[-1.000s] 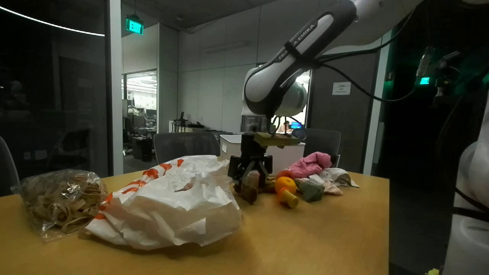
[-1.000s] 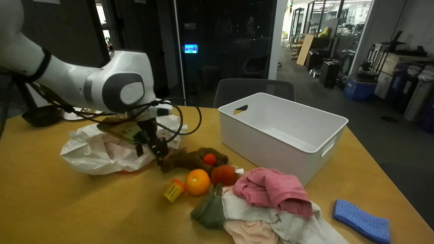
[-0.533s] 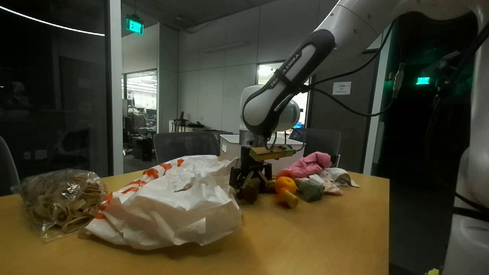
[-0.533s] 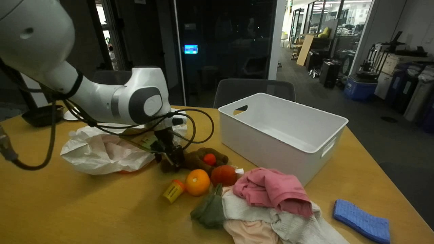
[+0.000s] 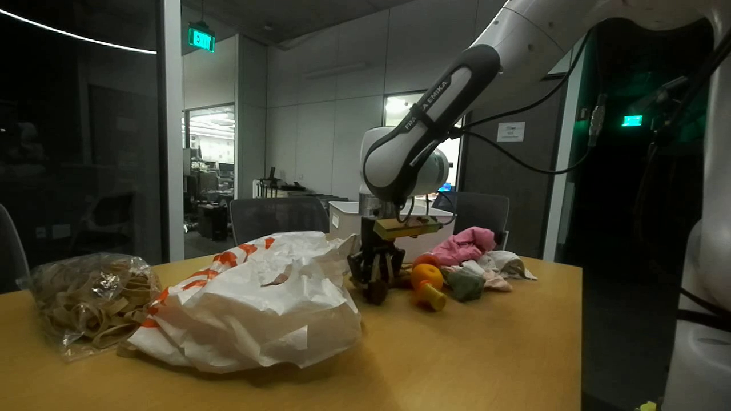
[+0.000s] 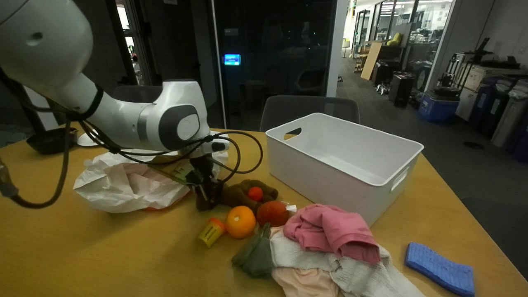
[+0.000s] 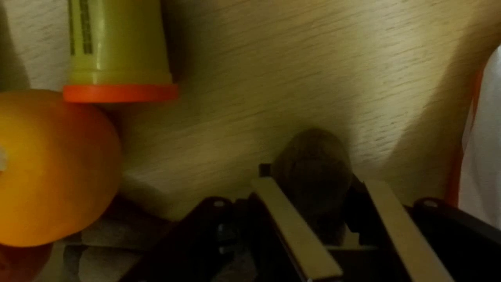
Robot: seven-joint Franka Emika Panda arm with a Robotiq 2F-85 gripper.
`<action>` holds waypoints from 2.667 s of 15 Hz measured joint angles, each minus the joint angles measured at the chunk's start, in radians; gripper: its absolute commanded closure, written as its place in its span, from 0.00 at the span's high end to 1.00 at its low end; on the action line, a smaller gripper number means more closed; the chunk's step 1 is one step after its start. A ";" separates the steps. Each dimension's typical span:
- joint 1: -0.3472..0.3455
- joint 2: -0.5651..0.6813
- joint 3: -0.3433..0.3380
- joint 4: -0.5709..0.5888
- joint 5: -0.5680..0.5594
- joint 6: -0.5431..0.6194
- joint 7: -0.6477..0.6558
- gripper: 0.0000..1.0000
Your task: Pick up the brown toy, small red toy, yellow container with an orange lid, orange toy, big red toy one by one and put them into the plastic bag
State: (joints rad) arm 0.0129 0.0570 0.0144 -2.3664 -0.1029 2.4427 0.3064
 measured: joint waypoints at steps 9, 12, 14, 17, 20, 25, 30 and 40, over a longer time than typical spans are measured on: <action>-0.003 -0.113 -0.006 0.002 0.013 -0.187 0.020 0.11; -0.003 -0.255 -0.002 -0.004 0.008 -0.321 0.039 0.11; -0.001 -0.356 0.011 -0.014 0.009 -0.374 0.031 0.11; 0.018 -0.485 0.030 -0.034 0.025 -0.392 -0.053 0.11; 0.068 -0.556 0.035 -0.047 0.099 -0.397 -0.179 0.11; 0.182 -0.566 0.061 -0.050 0.218 -0.404 -0.346 0.11; 0.278 -0.538 0.095 -0.030 0.257 -0.404 -0.509 0.11; 0.273 -0.268 0.036 0.072 0.377 -0.433 -0.778 0.12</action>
State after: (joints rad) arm 0.2858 -0.2108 0.0508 -2.2946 0.2740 2.0101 -0.4712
